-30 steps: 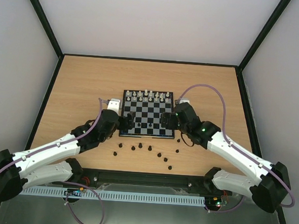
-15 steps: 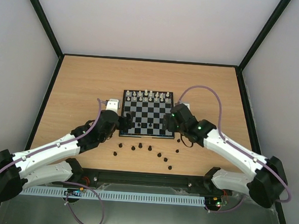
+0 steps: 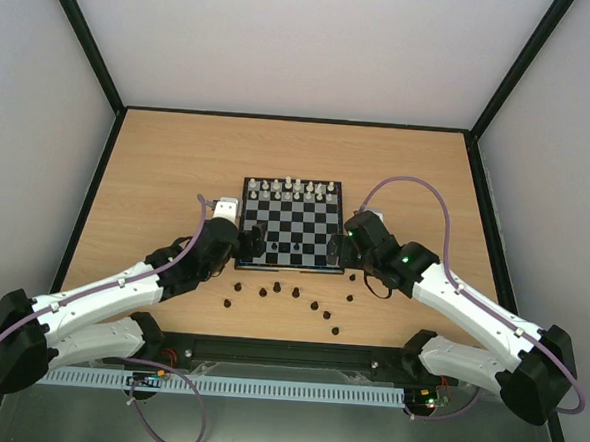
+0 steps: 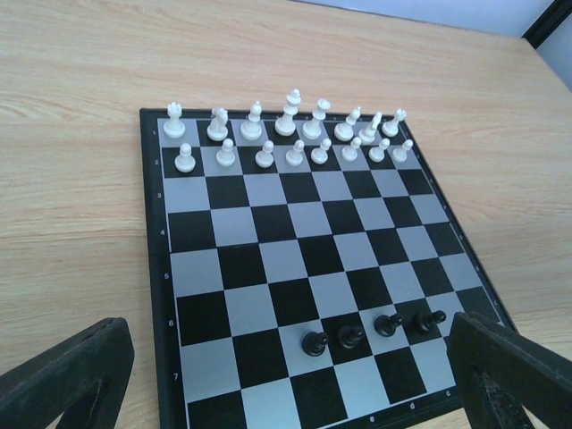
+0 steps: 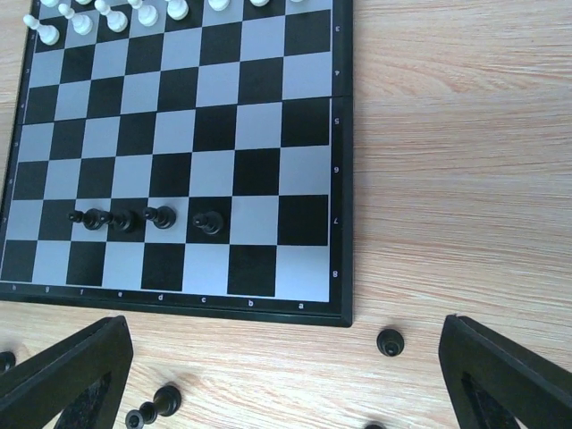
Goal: Set up the chess pieces on the board
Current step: Pick up the chess piece at the center of the board.
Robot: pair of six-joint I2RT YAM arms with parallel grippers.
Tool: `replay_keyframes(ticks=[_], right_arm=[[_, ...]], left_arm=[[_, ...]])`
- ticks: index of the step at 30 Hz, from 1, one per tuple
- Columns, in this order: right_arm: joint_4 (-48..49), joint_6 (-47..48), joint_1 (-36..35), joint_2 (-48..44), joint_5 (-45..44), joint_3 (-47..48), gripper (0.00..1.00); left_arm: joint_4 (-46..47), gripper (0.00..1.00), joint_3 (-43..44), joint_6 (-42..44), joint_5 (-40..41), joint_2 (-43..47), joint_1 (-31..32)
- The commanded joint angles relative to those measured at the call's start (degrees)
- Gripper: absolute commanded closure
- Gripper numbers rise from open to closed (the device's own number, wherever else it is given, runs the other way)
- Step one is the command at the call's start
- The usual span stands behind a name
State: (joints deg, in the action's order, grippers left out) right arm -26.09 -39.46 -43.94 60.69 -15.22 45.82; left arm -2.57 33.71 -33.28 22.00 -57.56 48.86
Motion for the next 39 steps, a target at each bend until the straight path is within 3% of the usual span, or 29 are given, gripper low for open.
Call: replay_keyframes(ticks=[1,7,10,14,19,33,39], right_arm=[[-2.86,0.31,-0.29,0.84,0.57,1.7,0.06],[2.35,2.71,-0.34,-1.1,-1.03,-4.38,0.08],[2.46,2.64,-0.31,-2.67,-3.38,-5.76,0.15],[2.81,1.53,-0.35,-3.58,-4.26,-7.77,0.22],[2.53,-0.48,-0.35,1.95,-7.51,-7.68,0.29],[7.05,-5.99,-0.34,7.07,-3.43,-12.7,0.54],[8.15,-8.13,-0.33,6.82,-2.61,-15.37,0.56]], left_arm=[[-0.68,0.01,0.82,-0.03,-0.94,-0.33,0.1],[3.89,0.01,-1.24,0.59,-6.55,-0.34,0.12],[4.42,0.01,-0.91,0.37,-7.46,-2.42,0.27],[4.36,0.01,-0.94,0.41,-4.46,-4.28,0.4],[3.86,0.01,-0.64,0.41,-2.57,-5.29,0.36],[3.53,0.01,-0.82,-0.01,-4.51,-3.37,0.36],[3.34,0.01,-0.75,-0.38,-5.49,-2.65,0.36]])
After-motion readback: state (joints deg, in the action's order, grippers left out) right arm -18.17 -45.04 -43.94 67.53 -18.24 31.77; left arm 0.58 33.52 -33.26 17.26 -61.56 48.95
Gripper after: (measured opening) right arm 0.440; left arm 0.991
